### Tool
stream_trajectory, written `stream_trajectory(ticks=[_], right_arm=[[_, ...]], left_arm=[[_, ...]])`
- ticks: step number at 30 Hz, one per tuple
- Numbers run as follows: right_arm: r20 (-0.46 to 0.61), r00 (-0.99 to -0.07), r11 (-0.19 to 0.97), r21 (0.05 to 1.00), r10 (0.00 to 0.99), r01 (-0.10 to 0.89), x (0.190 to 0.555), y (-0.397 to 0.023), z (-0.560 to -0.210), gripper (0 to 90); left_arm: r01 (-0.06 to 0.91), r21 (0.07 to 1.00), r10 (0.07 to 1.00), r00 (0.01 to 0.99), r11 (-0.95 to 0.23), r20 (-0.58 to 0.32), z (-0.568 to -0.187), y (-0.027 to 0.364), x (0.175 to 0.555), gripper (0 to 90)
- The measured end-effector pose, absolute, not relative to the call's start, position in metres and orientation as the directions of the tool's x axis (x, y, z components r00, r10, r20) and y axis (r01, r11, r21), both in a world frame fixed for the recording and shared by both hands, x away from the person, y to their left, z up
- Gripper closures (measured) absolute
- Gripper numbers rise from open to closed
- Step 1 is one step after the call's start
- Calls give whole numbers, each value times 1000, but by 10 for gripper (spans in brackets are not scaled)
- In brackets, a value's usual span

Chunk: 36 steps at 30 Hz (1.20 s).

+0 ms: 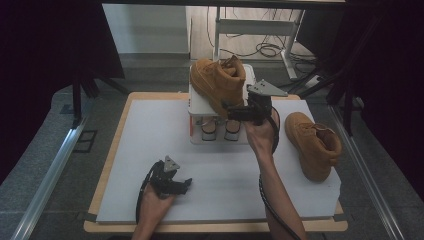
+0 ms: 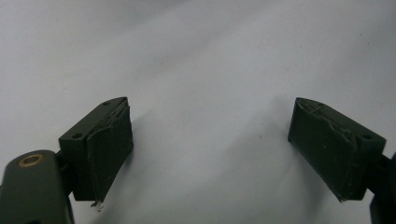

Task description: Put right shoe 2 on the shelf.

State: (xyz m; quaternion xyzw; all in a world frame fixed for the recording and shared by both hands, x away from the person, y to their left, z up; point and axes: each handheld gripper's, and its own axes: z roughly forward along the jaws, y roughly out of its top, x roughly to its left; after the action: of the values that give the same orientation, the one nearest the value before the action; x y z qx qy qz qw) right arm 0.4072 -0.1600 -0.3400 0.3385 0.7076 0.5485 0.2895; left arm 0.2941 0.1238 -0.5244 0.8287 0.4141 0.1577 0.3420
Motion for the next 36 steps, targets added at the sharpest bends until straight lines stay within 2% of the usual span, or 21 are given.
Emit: stream_trajectory(ticks=[11,15,16,18,19,21,23,31,36], right_arm=[[40,-632,156,955,774,251,394,-172,-349,0],[32,-631,172,950,775,259,388,-176,-352,13],[29,-627,180,947,779,268,387,-177,-353,42],[19,-625,189,946,780,265,383,-180,-355,170],[21,-629,188,946,777,264,381,-182,-356,195],[20,-642,203,941,766,271,379,-187,-358,313],[15,-650,223,933,760,282,377,-189,-361,330],[4,-676,249,928,737,277,374,-194,-368,664],[-6,-678,258,927,735,272,377,-193,-371,762]], left_arm=[[578,698,794,608,-423,-22,-524,124,294,137],[577,697,793,609,-425,-21,-524,124,294,137],[577,697,793,609,-425,-20,-524,124,294,137],[577,696,792,610,-427,-19,-524,124,294,137],[577,696,792,610,-428,-19,-524,124,294,137],[576,696,792,610,-428,-18,-524,124,294,137],[576,696,792,610,-429,-18,-524,124,294,137],[576,693,791,612,-433,-15,-524,124,294,138],[576,693,791,612,-433,-15,-524,124,294,138]])
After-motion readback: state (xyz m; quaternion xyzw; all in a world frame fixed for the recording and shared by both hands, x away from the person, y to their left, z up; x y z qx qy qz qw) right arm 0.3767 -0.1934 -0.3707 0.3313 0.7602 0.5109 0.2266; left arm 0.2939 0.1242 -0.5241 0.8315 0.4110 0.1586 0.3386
